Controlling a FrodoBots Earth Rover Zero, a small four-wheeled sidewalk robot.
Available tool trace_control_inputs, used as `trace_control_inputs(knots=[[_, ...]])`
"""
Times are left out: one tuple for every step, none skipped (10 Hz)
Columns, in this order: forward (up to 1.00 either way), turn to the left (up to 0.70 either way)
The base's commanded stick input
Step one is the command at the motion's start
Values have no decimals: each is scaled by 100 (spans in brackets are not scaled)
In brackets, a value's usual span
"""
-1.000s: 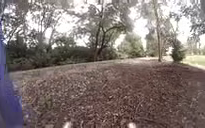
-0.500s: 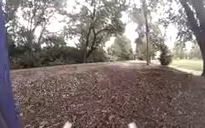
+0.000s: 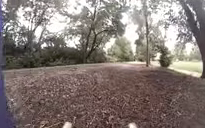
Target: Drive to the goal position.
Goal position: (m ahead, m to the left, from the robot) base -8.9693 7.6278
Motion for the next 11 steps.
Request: trace_control_inputs(knots=[[45, 0], [45, 0], [45, 0], [45, 0], [45, -6], [45, -27], [45, -27], [45, -27], [45, -27], [45, -27], [45, -27]])
